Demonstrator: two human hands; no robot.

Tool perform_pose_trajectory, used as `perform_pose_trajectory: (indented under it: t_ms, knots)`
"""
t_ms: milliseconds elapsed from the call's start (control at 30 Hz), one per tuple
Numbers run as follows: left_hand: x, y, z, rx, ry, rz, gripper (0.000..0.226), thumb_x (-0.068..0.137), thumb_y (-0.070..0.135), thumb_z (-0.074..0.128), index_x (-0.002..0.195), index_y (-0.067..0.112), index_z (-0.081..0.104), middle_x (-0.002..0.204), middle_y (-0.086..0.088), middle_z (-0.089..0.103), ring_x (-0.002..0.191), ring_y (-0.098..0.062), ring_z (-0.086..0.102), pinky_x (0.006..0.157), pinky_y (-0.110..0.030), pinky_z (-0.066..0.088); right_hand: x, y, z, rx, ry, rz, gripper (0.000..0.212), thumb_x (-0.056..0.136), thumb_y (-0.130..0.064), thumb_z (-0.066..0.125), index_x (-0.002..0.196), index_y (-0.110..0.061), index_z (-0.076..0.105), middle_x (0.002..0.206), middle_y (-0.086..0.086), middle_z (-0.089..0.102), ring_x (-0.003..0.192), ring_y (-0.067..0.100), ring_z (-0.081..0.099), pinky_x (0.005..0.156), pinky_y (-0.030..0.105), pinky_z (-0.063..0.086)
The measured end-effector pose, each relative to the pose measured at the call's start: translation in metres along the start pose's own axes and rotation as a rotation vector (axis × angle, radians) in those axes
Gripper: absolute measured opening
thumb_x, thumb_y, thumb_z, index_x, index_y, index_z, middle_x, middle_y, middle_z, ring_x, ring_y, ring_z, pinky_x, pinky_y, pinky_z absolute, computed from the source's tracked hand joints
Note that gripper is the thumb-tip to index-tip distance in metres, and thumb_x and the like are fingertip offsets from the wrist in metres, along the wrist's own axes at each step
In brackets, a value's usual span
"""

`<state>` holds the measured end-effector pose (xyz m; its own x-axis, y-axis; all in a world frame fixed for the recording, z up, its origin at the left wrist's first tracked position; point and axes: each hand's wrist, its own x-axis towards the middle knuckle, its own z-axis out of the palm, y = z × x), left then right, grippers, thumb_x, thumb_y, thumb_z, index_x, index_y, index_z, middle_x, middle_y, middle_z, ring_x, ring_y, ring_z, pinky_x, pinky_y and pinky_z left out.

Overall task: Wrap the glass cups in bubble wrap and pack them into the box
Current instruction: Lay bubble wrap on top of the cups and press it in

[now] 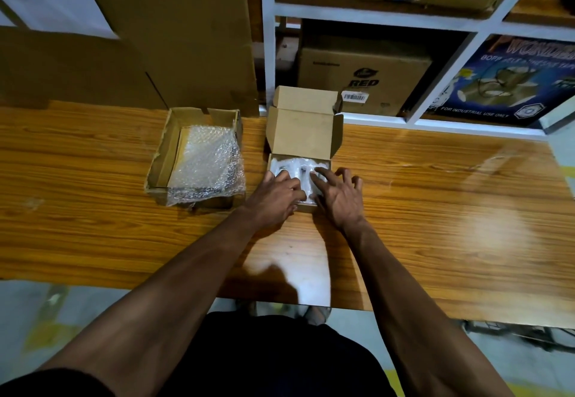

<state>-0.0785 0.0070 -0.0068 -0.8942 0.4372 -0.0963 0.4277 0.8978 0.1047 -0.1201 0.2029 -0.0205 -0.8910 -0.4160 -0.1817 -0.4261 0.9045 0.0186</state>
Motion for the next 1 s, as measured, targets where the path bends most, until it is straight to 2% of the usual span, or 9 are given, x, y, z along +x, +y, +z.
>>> perform_pose_trajectory:
  t_ms: [333,567,667,800,900,1000]
  knots:
    - [0.008,-0.007,-0.001,0.002,-0.081,0.055,0.030,0.100,0.033,0.060,0.129,0.033,0.066,0.129,0.004,0.056,0.126,-0.023,0.042,0.097,-0.047,0.032,0.012,0.002,-0.017,-0.061,-0.073,-0.014,0.060,0.104,-0.052,0.053,0.159,-0.040,0.035,0.168,-0.007,0.030,0.145,0.034,0.028,0.106,0.052,0.032]
    - [0.013,-0.005,-0.006,0.042,-0.138,0.087,0.031,0.100,0.033,0.059,0.129,0.032,0.069,0.127,0.005,0.057,0.124,-0.023,0.040,0.096,-0.049,0.034,0.009,-0.002,-0.017,-0.078,-0.091,-0.019,0.060,0.105,-0.051,0.049,0.160,-0.037,0.029,0.168,-0.006,0.032,0.143,0.033,0.031,0.102,0.051,0.032]
    - [0.011,-0.006,-0.007,0.048,-0.110,0.089,0.033,0.098,0.033,0.061,0.131,0.031,0.066,0.128,0.004,0.061,0.123,-0.023,0.043,0.100,-0.049,0.033,0.009,0.003,-0.020,-0.064,-0.109,-0.050,0.063,0.105,-0.055,0.046,0.162,-0.036,0.026,0.169,-0.006,0.030,0.144,0.032,0.030,0.100,0.050,0.031]
    - [0.007,-0.005,-0.005,-0.015,-0.059,0.085,0.037,0.096,0.029,0.063,0.132,0.029,0.056,0.126,0.005,0.065,0.120,-0.022,0.048,0.102,-0.048,0.031,0.010,0.014,-0.021,-0.051,-0.145,-0.080,0.074,0.101,-0.057,0.053,0.164,-0.039,0.019,0.172,-0.009,0.023,0.145,0.032,0.027,0.102,0.050,0.030]
    - [0.006,-0.005,-0.003,-0.012,-0.080,0.095,0.038,0.099,0.030,0.059,0.136,0.032,0.059,0.128,0.004,0.061,0.124,-0.022,0.047,0.104,-0.050,0.030,0.012,0.019,-0.024,-0.009,-0.187,-0.091,0.078,0.099,-0.056,0.058,0.164,-0.042,0.017,0.171,-0.010,0.024,0.146,0.032,0.025,0.104,0.050,0.028]
    - [0.009,-0.005,-0.003,-0.035,-0.110,0.081,0.038,0.100,0.031,0.057,0.138,0.033,0.062,0.129,0.004,0.058,0.126,-0.022,0.043,0.101,-0.048,0.029,0.013,0.019,-0.030,-0.014,-0.176,-0.079,0.082,0.095,-0.054,0.066,0.163,-0.043,0.021,0.165,-0.009,0.038,0.146,0.030,0.027,0.104,0.048,0.028]
